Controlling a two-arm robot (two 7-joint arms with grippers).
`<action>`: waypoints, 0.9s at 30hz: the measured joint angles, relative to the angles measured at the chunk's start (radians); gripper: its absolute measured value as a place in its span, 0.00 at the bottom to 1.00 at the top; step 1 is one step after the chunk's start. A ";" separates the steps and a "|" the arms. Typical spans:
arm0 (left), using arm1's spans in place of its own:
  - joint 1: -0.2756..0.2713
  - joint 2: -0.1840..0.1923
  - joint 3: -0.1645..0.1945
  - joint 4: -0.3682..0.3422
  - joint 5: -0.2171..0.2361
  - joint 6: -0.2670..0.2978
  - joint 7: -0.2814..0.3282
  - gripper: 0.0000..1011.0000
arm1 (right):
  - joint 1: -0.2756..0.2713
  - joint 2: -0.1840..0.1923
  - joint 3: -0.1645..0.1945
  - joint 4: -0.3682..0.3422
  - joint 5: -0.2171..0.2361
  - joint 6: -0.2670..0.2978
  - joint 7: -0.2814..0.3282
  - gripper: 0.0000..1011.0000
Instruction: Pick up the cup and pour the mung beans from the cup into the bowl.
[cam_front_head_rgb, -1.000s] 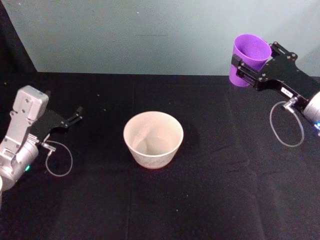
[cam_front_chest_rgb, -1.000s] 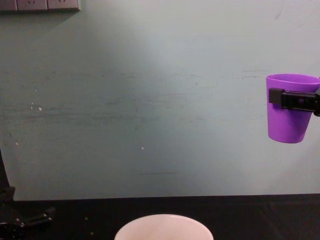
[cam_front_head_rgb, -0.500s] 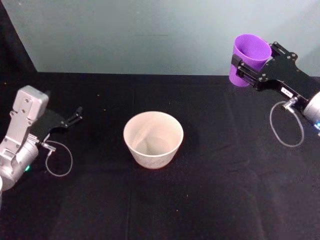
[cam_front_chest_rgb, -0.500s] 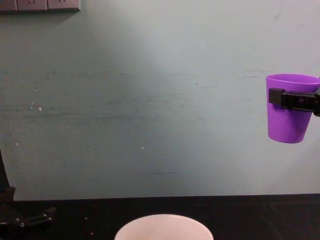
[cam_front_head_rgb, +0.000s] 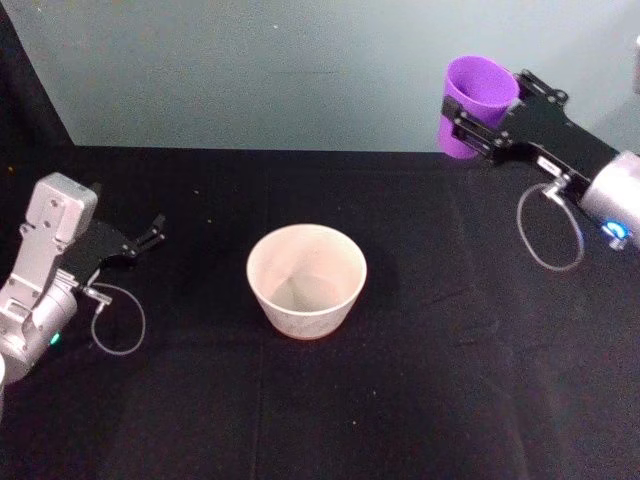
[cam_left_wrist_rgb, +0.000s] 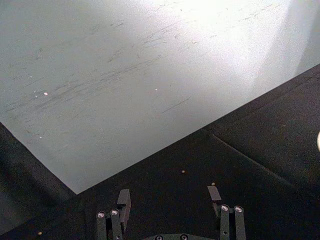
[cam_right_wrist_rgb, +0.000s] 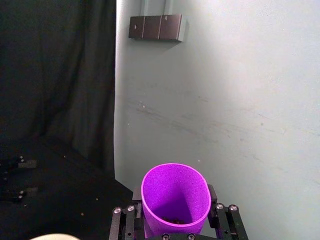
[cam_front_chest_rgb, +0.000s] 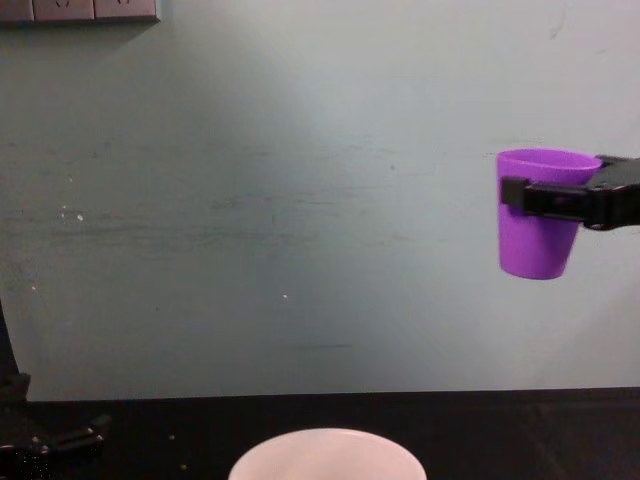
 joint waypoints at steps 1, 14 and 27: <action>0.000 0.000 0.000 0.000 0.000 0.000 0.000 0.99 | 0.028 -0.011 -0.016 0.031 -0.008 -0.002 0.002 0.72; 0.000 0.000 0.000 0.000 0.000 0.000 0.000 0.99 | 0.172 -0.078 -0.157 0.215 -0.170 -0.066 0.010 0.72; 0.000 0.000 0.000 0.000 0.000 0.000 0.000 0.99 | 0.196 -0.071 -0.274 0.244 -0.458 -0.172 -0.036 0.72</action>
